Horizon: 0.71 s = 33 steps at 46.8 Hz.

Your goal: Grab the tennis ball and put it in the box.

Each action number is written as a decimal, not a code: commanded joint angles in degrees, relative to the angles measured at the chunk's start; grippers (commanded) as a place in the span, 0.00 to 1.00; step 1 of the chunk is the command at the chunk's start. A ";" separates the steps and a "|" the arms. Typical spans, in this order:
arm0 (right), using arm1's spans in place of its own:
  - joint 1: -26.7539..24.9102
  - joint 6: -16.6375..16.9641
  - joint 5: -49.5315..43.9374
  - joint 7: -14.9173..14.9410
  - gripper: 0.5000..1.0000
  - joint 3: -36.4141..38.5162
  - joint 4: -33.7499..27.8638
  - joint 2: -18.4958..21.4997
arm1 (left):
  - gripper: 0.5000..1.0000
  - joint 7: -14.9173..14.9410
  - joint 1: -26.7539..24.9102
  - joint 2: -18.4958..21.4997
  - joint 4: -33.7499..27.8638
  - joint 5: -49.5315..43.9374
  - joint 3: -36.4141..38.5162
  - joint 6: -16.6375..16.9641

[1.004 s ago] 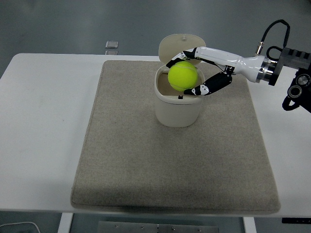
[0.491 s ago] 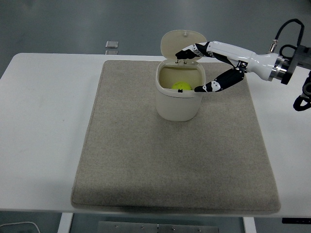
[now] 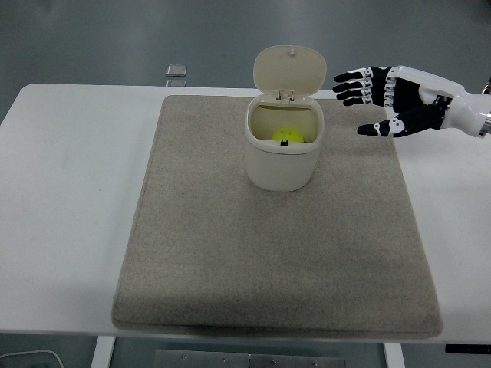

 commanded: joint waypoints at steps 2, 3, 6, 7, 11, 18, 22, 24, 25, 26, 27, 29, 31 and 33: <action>-1.04 -1.91 5.28 -0.17 0.72 -0.07 -2.27 0.63 | 0.98 0.05 0.00 0.00 0.07 0.00 0.00 -0.01; -1.21 -2.27 6.16 -0.17 0.72 -0.07 -2.71 0.63 | 0.98 0.05 0.00 0.00 -0.02 0.00 0.00 -0.01; -1.92 -3.32 8.62 -0.17 0.72 -0.07 -4.03 0.81 | 0.98 -0.04 0.00 0.00 0.07 0.00 0.00 -0.01; -2.09 -3.59 9.50 -0.35 0.72 0.01 -4.55 0.89 | 0.98 0.05 0.00 0.00 0.07 0.00 0.00 -0.01; -2.53 -4.03 13.80 -2.45 0.72 -0.07 -6.84 2.30 | 0.98 -0.04 0.00 0.00 0.07 0.00 0.00 -0.01; -3.68 -5.34 21.80 -7.72 0.72 0.01 -10.36 5.46 | 0.98 -0.04 0.00 0.00 -0.02 0.00 0.00 -0.01; -4.20 -7.45 25.75 -9.49 0.72 0.01 -11.50 7.13 | 0.98 0.05 0.00 0.00 -0.02 0.00 0.00 -0.01; -4.38 -8.33 27.69 -10.28 0.72 0.10 -12.03 7.83 | 0.98 -0.04 0.00 0.00 -0.02 0.00 0.00 -0.01; -4.38 -8.68 28.66 -10.71 0.72 0.10 -12.29 8.10 | 0.98 0.05 0.00 0.00 0.07 0.00 0.00 -0.01; -4.38 -8.95 29.71 -11.24 0.72 0.28 -12.47 8.36 | 0.98 0.05 0.00 0.00 0.07 0.00 0.00 -0.01; -4.38 -9.12 30.94 -11.77 0.72 0.36 -12.64 8.63 | 0.98 0.05 0.00 0.00 -0.02 0.00 0.00 -0.01; -4.38 -9.56 33.57 -12.91 0.72 0.54 -12.91 9.15 | 0.98 0.05 0.00 0.00 0.07 0.00 0.00 -0.01; -4.38 -10.00 36.30 -13.97 0.72 0.63 -13.26 9.59 | 0.98 -0.04 0.00 0.00 -0.02 0.00 0.00 -0.01; -4.38 -10.35 38.85 -14.93 0.72 0.63 -13.52 10.12 | 0.98 0.05 0.00 0.00 -0.02 0.00 0.00 -0.01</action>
